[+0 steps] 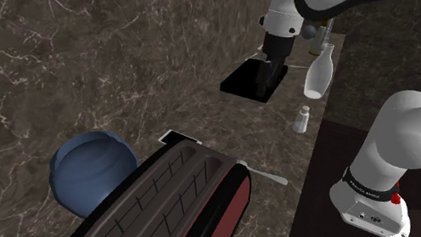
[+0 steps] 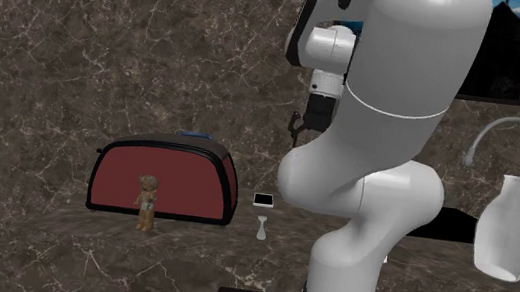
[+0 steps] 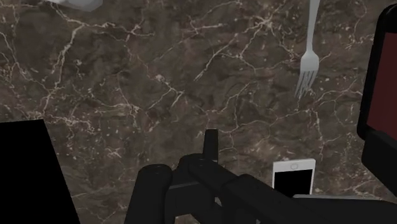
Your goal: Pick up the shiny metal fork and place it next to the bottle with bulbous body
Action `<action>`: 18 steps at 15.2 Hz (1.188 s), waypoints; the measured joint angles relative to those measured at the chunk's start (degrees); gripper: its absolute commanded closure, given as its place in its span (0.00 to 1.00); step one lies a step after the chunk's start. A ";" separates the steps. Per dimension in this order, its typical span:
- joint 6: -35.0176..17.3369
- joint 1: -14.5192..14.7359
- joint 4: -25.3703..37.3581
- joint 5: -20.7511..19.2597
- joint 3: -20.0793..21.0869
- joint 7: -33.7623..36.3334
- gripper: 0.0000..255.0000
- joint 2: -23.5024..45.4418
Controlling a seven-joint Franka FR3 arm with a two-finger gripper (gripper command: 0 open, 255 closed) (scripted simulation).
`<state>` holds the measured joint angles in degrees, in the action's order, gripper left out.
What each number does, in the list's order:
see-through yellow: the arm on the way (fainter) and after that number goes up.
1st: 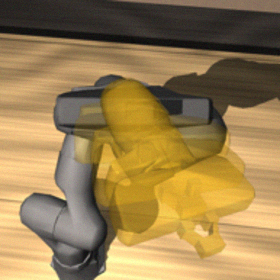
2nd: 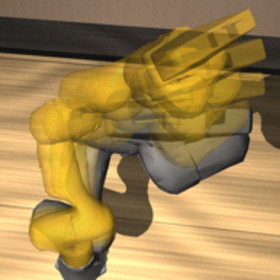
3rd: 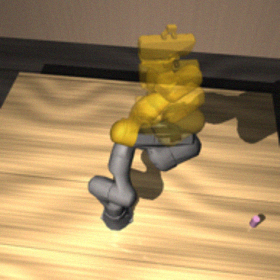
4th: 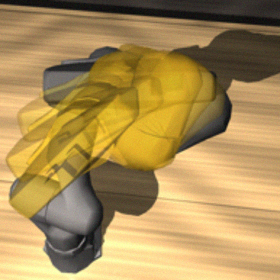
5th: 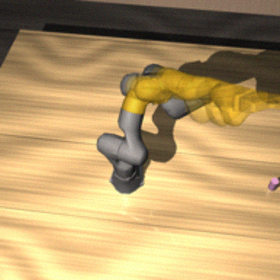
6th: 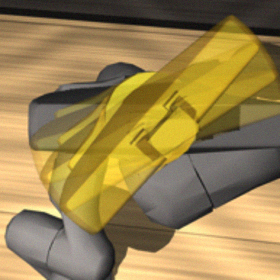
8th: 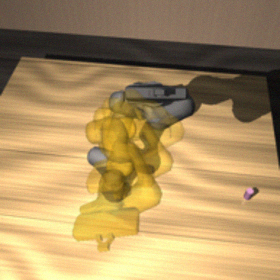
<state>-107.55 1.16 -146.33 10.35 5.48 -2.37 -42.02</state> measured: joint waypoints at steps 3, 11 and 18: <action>-3.48 1.27 -4.34 2.15 1.35 0.92 0.00 0.65; -15.08 5.77 -13.01 9.32 5.33 2.65 0.00 7.29; -24.78 10.14 -17.65 16.07 8.20 2.76 0.00 14.47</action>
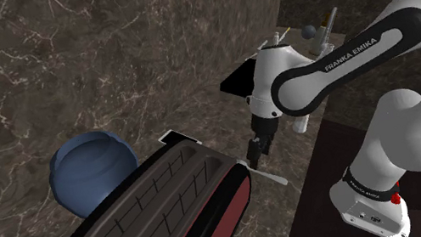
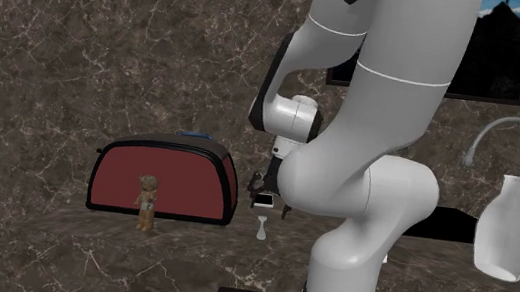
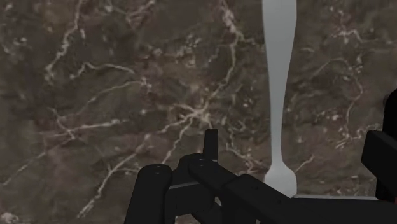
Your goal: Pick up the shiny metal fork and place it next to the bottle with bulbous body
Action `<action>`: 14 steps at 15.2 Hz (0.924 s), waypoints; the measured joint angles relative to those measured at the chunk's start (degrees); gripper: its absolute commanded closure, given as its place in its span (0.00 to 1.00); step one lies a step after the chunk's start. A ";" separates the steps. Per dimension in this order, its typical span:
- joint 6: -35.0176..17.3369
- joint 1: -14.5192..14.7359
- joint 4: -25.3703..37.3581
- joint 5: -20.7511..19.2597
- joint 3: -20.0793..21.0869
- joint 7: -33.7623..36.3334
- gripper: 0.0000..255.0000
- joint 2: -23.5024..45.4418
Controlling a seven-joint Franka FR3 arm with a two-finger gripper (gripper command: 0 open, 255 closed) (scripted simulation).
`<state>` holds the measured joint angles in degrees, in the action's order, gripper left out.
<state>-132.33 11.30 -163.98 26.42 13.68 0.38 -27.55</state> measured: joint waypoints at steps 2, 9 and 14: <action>-2.11 0.60 -0.69 0.98 0.47 -0.20 0.00 1.40; -7.35 1.67 -1.72 3.07 1.23 -1.24 0.00 5.56; -7.45 1.69 -1.72 3.11 1.25 -1.25 1.00 5.65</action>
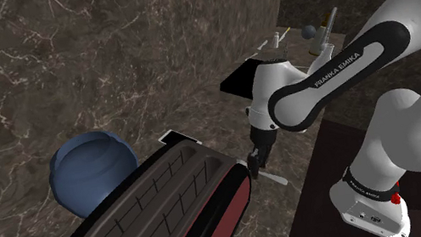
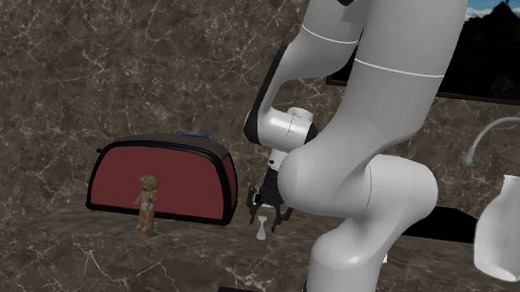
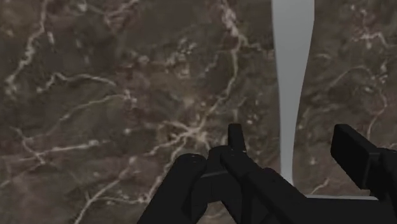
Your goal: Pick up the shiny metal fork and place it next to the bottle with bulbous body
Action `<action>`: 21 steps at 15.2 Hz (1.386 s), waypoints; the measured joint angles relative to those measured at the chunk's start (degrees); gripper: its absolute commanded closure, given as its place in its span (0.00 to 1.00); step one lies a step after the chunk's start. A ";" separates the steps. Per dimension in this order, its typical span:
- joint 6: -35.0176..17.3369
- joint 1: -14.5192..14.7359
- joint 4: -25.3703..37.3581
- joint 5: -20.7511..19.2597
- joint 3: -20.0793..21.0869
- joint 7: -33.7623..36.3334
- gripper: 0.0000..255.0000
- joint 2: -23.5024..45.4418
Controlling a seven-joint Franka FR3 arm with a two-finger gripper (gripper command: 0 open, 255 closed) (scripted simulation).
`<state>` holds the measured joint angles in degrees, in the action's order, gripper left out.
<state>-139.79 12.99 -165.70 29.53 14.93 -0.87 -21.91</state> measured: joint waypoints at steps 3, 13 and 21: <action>0.03 0.02 0.05 0.00 0.01 -0.01 1.00 -0.08; 3.42 -0.41 0.61 -1.15 -0.21 1.09 1.00 -2.91; 11.98 -1.22 3.05 -3.63 -0.88 3.59 1.00 -9.22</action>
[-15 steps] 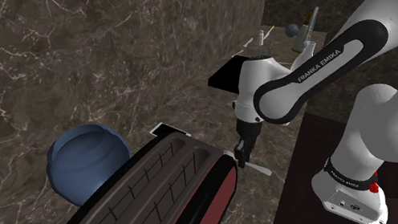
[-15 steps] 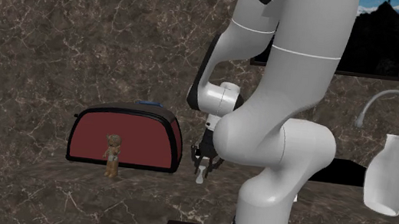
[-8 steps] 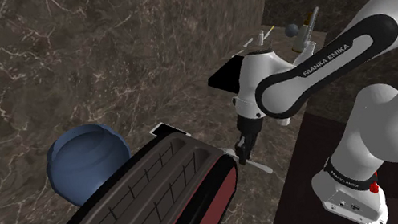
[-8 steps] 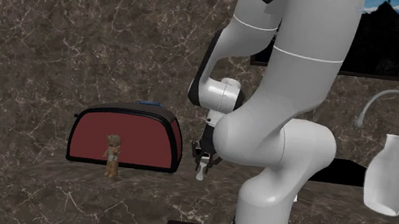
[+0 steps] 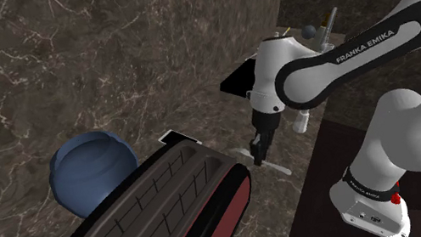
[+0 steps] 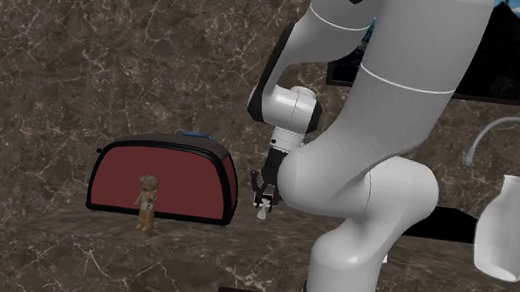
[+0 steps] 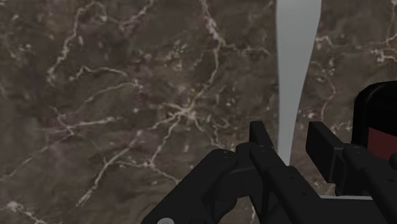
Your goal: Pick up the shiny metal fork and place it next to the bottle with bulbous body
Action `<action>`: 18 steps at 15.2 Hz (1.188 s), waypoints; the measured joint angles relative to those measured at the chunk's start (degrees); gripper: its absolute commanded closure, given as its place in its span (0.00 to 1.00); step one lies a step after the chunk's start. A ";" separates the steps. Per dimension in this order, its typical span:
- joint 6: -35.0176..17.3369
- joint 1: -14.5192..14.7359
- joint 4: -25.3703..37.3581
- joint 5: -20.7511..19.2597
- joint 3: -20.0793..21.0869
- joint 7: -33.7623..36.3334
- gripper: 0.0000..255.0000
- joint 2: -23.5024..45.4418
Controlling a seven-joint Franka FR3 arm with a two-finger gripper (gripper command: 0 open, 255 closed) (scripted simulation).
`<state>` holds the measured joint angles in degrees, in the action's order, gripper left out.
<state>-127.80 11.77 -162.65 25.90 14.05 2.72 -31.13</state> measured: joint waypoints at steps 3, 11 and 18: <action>3.29 -0.32 1.14 -0.90 -0.43 0.75 1.00 -2.21; 10.88 -0.87 4.66 -2.73 -1.42 2.54 1.00 -6.42; 17.11 -1.33 8.73 -4.14 -2.33 3.93 1.00 -8.70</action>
<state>-110.69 10.44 -153.92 21.76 11.72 6.65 -39.83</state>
